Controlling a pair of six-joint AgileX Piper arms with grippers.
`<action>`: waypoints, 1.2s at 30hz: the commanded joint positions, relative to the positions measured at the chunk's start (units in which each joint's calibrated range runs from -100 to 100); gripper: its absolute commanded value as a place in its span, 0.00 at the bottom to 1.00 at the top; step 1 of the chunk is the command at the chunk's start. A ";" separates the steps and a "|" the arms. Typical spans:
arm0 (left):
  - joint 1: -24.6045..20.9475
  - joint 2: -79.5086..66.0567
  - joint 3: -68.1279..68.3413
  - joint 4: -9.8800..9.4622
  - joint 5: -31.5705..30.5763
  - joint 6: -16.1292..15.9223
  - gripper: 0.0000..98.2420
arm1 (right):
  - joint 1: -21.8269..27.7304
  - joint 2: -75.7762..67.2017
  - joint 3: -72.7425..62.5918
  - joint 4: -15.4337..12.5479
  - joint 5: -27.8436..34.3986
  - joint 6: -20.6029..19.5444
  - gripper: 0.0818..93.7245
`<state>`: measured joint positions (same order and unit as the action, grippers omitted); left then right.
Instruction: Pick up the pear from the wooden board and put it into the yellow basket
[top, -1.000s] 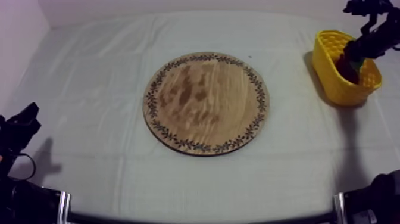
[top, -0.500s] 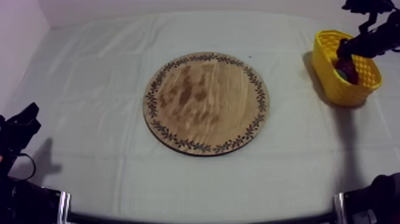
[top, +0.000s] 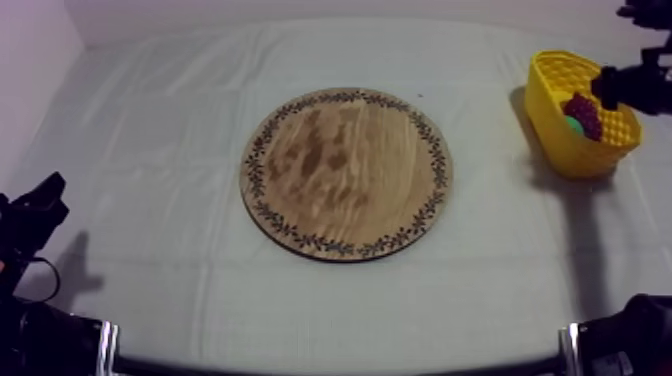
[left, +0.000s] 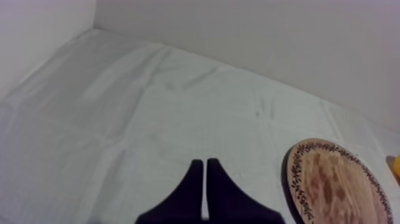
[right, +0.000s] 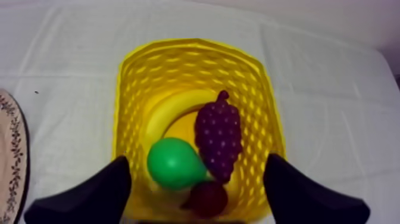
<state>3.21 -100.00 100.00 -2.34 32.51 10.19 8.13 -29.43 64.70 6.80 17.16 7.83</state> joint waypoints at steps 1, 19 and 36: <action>0.02 0.00 0.00 0.02 -0.01 -0.01 0.00 | -0.43 -13.66 8.22 0.11 0.10 -0.26 0.63; 0.02 0.00 0.00 0.02 -0.01 -0.01 0.00 | -8.63 -56.70 32.33 -3.30 11.20 -0.61 0.41; 0.02 0.00 0.00 0.02 -0.01 -0.01 0.00 | -8.27 -66.19 34.85 -10.06 16.79 2.00 0.01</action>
<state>3.21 -100.00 100.00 -2.34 32.51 10.19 -0.04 -95.61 99.52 -3.23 34.04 9.59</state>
